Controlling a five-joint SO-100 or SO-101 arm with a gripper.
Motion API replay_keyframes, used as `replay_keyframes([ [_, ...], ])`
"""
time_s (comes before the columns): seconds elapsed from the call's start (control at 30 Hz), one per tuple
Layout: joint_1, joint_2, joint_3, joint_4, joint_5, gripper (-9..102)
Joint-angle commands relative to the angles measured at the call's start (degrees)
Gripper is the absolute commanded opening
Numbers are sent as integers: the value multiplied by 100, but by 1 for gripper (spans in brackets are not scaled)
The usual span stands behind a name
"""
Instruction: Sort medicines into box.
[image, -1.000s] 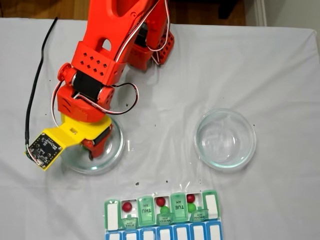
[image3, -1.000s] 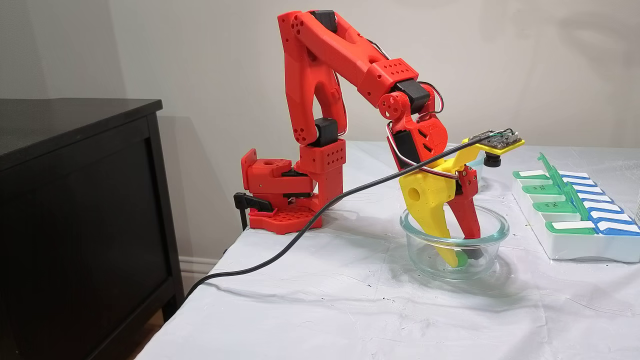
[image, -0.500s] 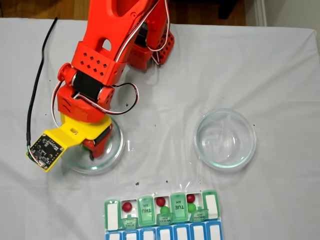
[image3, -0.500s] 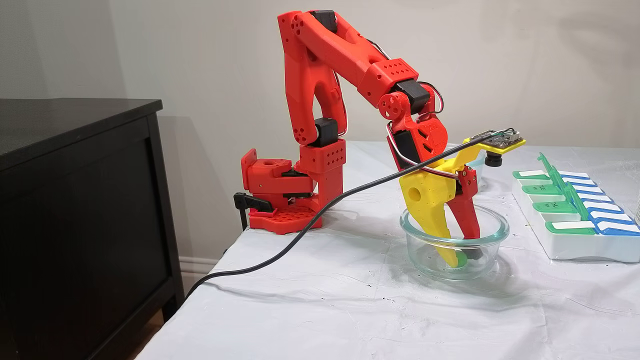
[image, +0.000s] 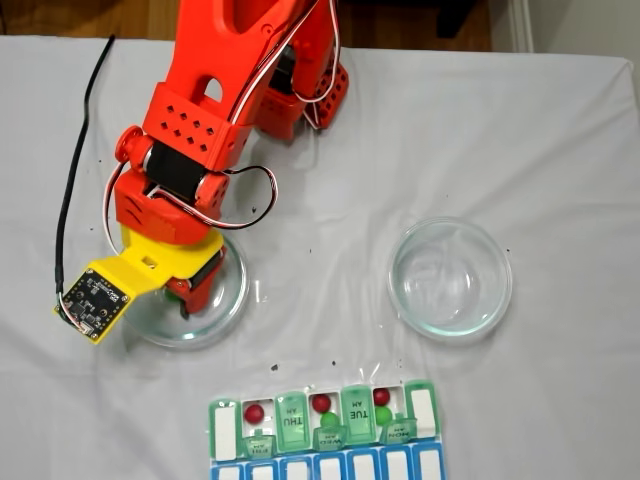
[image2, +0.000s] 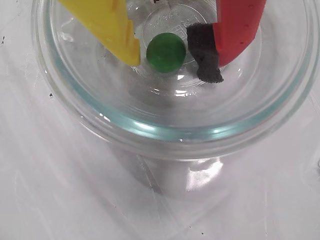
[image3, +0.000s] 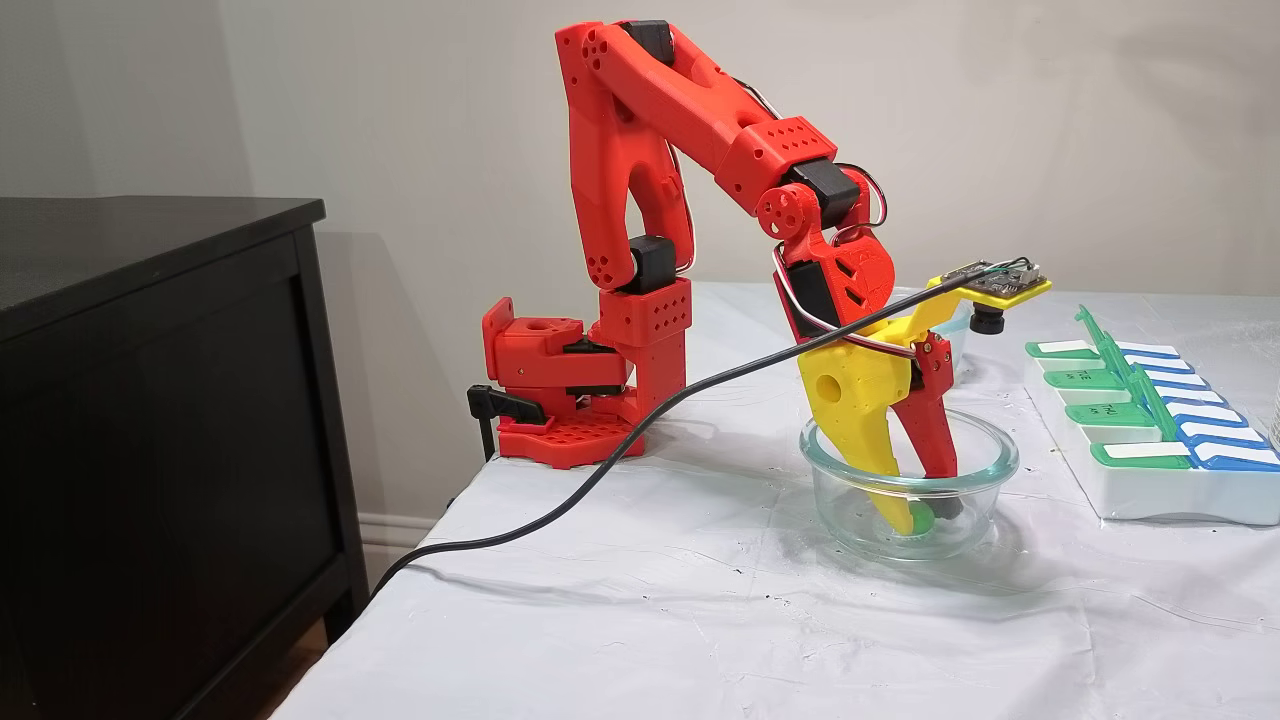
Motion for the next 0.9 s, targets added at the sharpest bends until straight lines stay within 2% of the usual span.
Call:
replay_keyframes([
  [0.0,-18,132,-149,-53,-35,20],
  [0.5,-79,378,26,-18,-141,10],
  [0.87,-62,519,149,-18,-202,10],
])
